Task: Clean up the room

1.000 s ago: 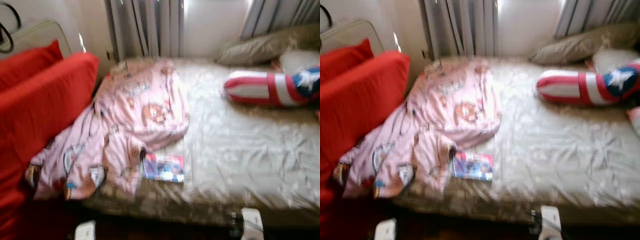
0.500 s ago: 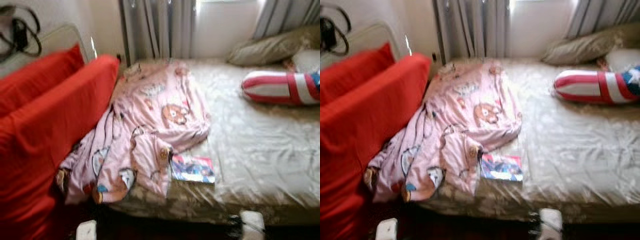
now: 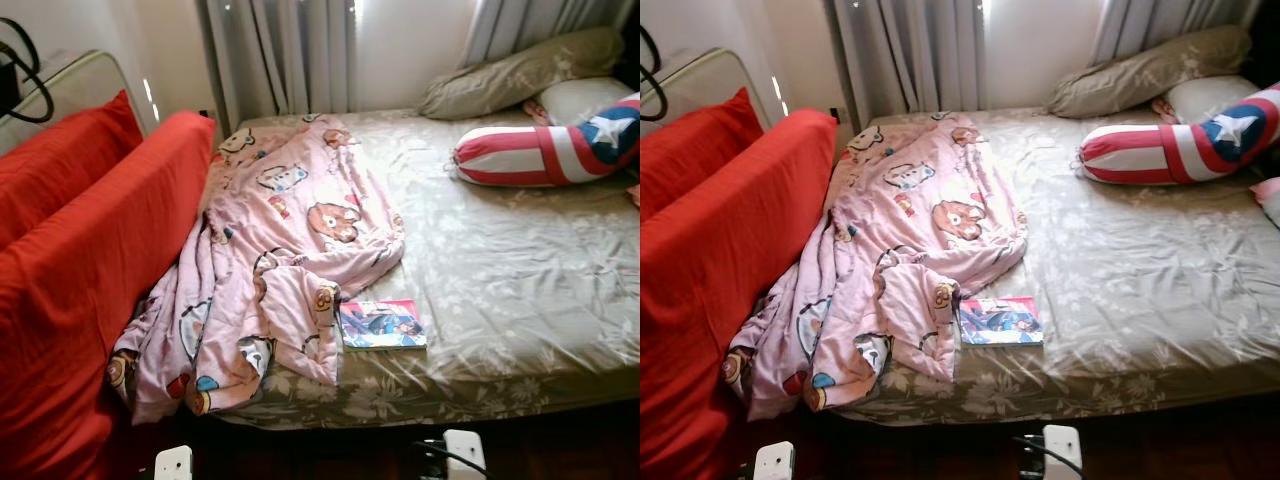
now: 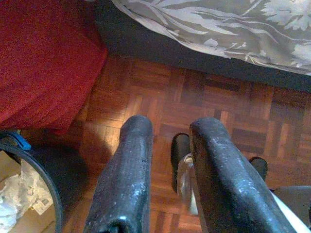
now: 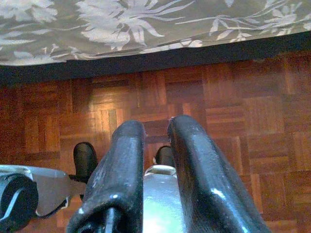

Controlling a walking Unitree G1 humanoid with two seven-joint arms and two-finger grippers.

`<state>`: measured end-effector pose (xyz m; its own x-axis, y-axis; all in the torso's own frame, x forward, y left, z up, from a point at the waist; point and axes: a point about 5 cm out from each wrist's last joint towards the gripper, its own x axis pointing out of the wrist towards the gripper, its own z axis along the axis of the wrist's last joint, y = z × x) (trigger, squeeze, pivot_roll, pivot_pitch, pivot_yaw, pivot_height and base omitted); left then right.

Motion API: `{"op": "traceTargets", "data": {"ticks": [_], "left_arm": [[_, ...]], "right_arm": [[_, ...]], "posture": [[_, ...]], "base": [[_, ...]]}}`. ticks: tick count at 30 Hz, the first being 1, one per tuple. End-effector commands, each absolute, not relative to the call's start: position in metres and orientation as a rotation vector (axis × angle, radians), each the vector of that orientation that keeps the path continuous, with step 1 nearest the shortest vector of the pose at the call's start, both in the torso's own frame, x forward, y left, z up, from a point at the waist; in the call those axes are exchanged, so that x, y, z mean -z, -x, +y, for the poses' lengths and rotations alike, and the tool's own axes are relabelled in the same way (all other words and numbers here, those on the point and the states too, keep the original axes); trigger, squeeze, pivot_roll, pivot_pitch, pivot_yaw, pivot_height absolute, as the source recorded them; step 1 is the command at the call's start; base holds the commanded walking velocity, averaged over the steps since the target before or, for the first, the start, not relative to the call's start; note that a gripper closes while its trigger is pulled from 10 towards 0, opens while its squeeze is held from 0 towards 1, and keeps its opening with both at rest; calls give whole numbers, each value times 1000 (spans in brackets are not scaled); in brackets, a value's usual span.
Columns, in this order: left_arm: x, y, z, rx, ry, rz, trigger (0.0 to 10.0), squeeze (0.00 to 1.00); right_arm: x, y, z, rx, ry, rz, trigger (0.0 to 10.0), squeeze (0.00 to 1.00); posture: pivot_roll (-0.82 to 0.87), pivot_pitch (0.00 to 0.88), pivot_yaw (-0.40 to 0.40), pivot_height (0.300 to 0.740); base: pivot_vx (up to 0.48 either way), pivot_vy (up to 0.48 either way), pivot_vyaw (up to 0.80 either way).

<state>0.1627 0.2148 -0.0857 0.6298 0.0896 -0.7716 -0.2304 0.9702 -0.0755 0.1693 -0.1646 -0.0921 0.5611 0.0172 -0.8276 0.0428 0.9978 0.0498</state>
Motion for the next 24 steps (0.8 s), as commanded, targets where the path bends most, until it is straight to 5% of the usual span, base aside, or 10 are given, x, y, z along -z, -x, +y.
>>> {"op": "traceTargets", "data": {"ticks": [1, 24], "left_arm": [[86, -162, 216, -182, 159, 875, 10000, 0], [85, -165, 216, -191, 175, 867, 10000, 0]], "right_arm": [[91, -173, -158, -1, -59, 964, 10000, 0], [88, -177, -178, 51, -86, 944, 10000, 0]], "posture": [[-4, 0, 60, 740], [1, 0, 40, 740]], "base": [[244, 0, 800], [262, 0, 95]]}}
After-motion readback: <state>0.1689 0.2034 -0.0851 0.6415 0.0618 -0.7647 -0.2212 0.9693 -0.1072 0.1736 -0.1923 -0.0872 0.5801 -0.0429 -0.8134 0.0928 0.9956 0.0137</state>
